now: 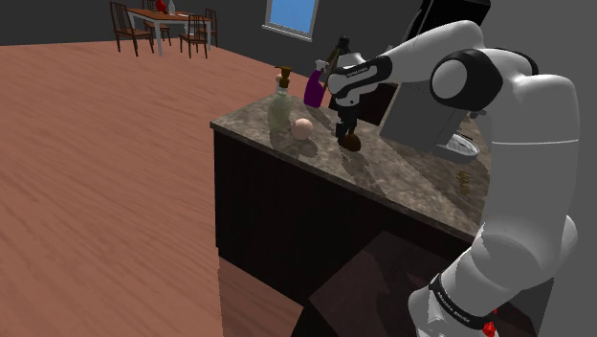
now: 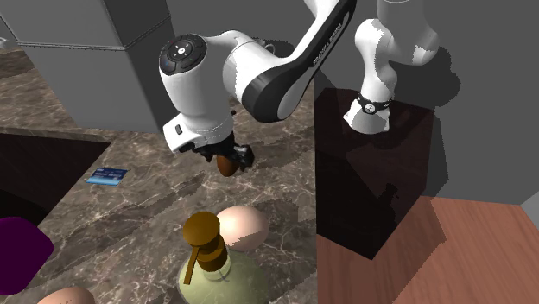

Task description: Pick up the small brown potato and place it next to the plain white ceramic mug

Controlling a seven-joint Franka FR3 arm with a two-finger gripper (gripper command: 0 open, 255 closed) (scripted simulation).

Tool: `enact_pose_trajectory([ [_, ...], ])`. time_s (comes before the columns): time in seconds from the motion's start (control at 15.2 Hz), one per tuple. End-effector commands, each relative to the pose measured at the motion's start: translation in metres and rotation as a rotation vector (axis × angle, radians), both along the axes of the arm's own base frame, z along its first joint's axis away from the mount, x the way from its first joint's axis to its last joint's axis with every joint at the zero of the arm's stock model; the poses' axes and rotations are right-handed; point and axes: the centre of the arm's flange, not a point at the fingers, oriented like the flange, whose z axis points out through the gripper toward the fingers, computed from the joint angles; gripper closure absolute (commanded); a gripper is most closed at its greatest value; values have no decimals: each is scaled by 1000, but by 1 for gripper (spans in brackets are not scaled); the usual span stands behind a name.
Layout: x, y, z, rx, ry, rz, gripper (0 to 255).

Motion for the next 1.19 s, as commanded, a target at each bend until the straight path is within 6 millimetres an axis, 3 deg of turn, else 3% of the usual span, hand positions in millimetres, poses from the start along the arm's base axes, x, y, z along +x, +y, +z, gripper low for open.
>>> enact_pose_trajectory([
  [0.0,0,0,0,0,0,0,0],
  [0.2,0,0,0,0,0,0,0],
  [0.26,0,0,0,0,0,0,255],
  [0.86,0,0,0,0,0,0,255],
  [1.12,0,0,21,0,0,0,255],
])
